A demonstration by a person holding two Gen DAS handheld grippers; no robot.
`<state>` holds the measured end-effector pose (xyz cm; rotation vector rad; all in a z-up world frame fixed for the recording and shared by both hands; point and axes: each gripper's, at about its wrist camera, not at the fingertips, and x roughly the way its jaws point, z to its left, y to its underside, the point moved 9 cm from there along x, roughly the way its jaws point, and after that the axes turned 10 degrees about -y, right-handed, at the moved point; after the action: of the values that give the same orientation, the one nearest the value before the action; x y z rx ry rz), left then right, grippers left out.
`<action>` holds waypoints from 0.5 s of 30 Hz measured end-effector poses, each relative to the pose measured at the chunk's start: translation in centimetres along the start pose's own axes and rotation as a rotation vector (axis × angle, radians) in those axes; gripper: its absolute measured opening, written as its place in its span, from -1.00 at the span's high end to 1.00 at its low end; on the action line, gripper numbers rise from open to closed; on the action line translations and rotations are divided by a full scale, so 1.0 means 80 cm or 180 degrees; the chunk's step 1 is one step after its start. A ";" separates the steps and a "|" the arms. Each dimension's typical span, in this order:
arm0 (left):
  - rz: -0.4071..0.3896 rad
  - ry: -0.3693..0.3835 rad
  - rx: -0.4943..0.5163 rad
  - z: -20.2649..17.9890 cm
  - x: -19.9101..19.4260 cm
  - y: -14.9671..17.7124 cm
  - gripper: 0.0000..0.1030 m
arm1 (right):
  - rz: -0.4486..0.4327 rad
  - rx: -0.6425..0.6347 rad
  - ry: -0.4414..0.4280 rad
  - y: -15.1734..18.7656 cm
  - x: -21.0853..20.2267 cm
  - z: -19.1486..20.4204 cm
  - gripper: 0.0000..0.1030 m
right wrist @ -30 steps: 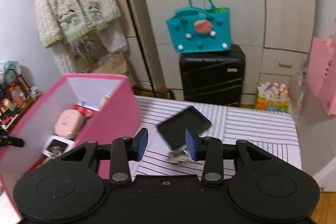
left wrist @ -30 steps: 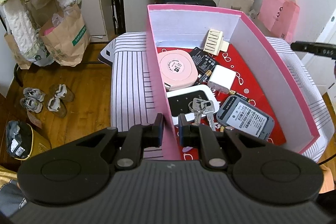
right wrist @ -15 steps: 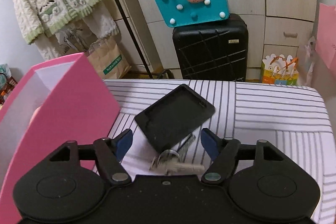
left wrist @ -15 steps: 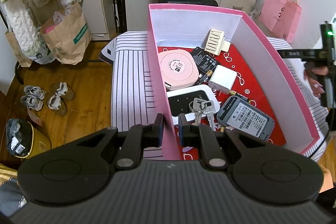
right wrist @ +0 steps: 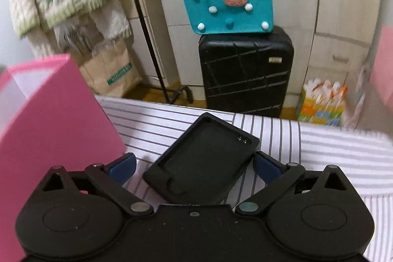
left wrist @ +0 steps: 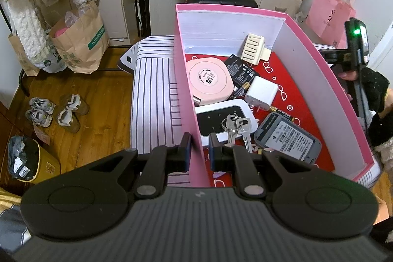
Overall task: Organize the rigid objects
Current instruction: 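Close the right gripper on the edge of the black square tray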
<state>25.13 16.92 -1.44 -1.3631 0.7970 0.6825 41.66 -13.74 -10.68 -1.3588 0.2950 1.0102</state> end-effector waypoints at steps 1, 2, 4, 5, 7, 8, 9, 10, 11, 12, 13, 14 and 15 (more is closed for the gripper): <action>0.0001 0.0001 -0.0003 0.000 0.000 0.000 0.76 | 0.0003 -0.0105 0.0060 0.001 0.002 0.002 -0.99; 0.0004 0.0005 -0.0009 0.000 0.000 0.000 0.76 | 0.0009 -0.0199 0.0100 0.002 0.002 0.002 -0.99; 0.0003 0.0002 -0.0002 -0.001 0.000 0.000 0.76 | -0.0038 -0.0280 0.0078 0.003 -0.002 0.004 -0.81; 0.0003 0.0000 0.0002 -0.001 0.000 0.001 0.76 | -0.0037 -0.0284 0.0050 0.003 -0.007 0.003 -0.75; -0.0001 -0.0002 0.0005 0.000 0.000 0.001 0.76 | 0.0002 -0.0277 0.0003 0.004 -0.015 0.001 -0.56; 0.0000 0.0002 0.0001 0.000 0.000 0.000 0.76 | 0.0004 -0.0192 -0.0051 0.004 -0.021 -0.003 -0.52; 0.0000 0.0003 0.0001 0.000 0.000 0.000 0.76 | 0.0013 -0.0114 -0.0089 0.004 -0.025 -0.006 -0.46; -0.0002 0.0003 0.0004 -0.001 0.000 0.000 0.76 | 0.0042 -0.0073 -0.0112 0.005 -0.027 -0.009 -0.42; -0.0003 0.0005 0.0001 -0.001 0.000 0.000 0.76 | 0.0069 -0.0067 -0.0099 0.005 -0.030 -0.012 -0.40; -0.0002 0.0002 0.0002 -0.001 0.000 0.000 0.76 | 0.0089 -0.0074 -0.0063 0.006 -0.029 -0.013 -0.37; -0.0003 0.0002 0.0003 -0.001 0.000 0.000 0.76 | 0.0115 -0.0102 -0.0034 0.007 -0.030 -0.014 -0.38; -0.0001 0.0003 0.0001 -0.001 0.000 0.000 0.76 | 0.0141 -0.0139 -0.0030 0.008 -0.028 -0.012 -0.41; 0.0000 0.0001 0.0000 0.000 0.000 0.000 0.76 | 0.0161 -0.0178 -0.0015 0.008 -0.026 -0.010 -0.44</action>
<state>25.10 16.90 -1.45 -1.3631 0.7974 0.6824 40.29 -15.47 -9.82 -1.4052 0.3007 1.0704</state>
